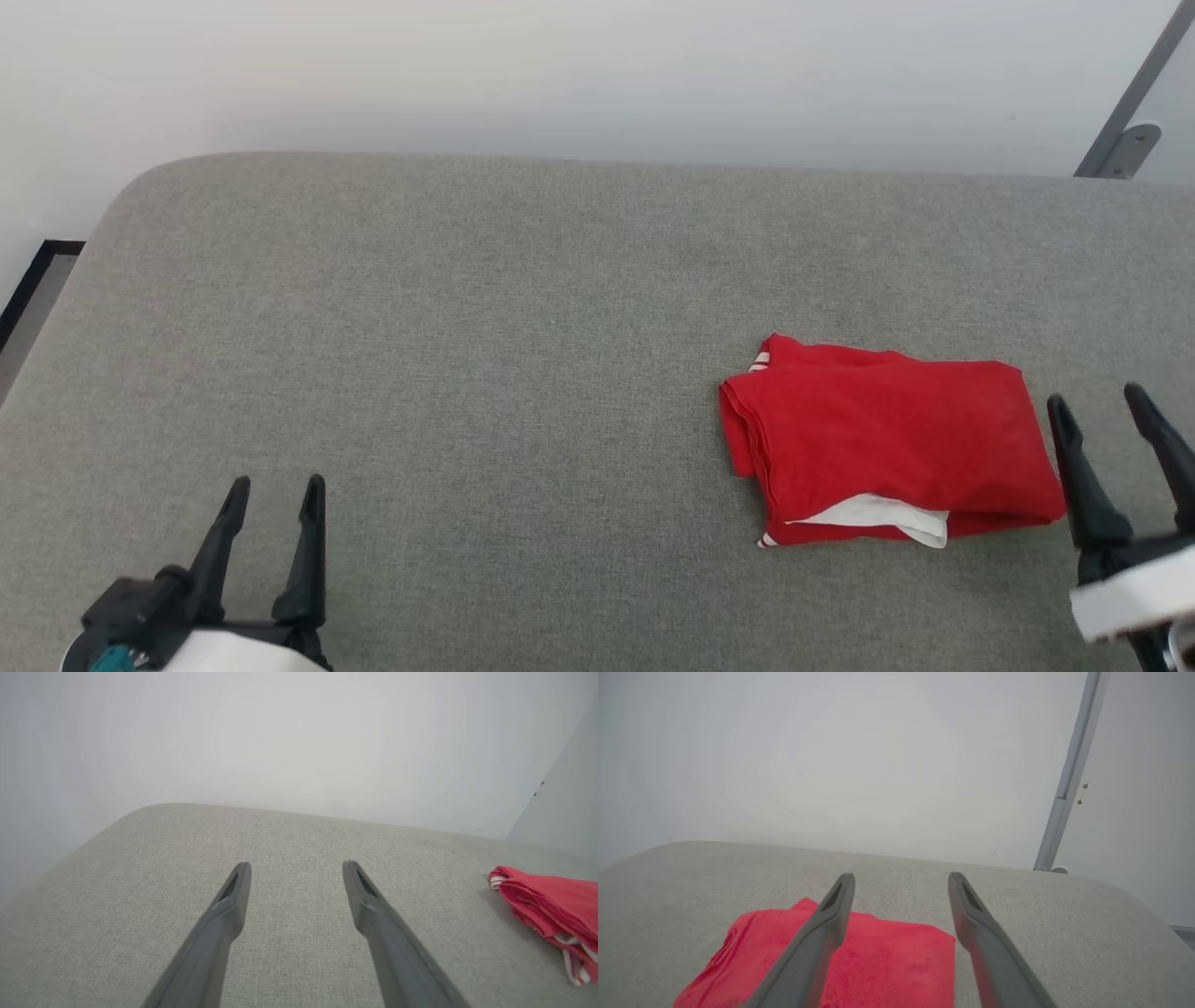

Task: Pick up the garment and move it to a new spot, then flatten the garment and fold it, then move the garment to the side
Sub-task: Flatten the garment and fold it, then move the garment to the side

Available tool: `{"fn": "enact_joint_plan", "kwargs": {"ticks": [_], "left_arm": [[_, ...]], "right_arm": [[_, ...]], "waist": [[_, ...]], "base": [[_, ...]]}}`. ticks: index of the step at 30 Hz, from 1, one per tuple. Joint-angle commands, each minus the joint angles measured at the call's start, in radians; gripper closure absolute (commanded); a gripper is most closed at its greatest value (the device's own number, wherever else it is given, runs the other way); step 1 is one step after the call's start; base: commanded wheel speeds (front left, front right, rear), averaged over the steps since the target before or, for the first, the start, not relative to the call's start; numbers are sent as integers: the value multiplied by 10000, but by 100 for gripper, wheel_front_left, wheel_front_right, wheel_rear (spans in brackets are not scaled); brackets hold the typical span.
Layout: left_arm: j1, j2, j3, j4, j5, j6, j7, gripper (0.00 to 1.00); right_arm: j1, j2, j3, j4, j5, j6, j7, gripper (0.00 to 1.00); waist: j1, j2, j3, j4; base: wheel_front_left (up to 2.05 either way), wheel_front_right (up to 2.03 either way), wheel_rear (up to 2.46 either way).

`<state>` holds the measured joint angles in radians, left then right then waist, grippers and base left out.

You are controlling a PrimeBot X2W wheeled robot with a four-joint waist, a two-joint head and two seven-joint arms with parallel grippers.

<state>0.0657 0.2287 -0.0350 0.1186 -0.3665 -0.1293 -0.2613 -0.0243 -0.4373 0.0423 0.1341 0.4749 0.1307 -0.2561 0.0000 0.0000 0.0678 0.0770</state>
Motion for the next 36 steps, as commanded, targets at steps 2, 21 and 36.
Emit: {"fn": "enact_joint_plan", "kwargs": {"ticks": [2, 21, 36], "left_arm": [[259, -27, 168, -233, 153, -16, -51, 0], [934, -396, 540, -1181, 561, -16, -51, 0], [-757, -224, -158, -1153, 604, -16, -51, 0]], "right_arm": [[458, 131, -188, -402, -218, -3, 11, 0], [1639, 931, -1255, -2187, -688, -1, 979, 0], [-556, -1122, -1413, -1619, -71, -3, 6230, 0]], "waist": [[0, 0, -23, 18], [0, 0, 54, 29], [0, 0, 2124, 61]], "base": [[0, 0, 0], [0, 0, 0], [0, 0, 0]]}}
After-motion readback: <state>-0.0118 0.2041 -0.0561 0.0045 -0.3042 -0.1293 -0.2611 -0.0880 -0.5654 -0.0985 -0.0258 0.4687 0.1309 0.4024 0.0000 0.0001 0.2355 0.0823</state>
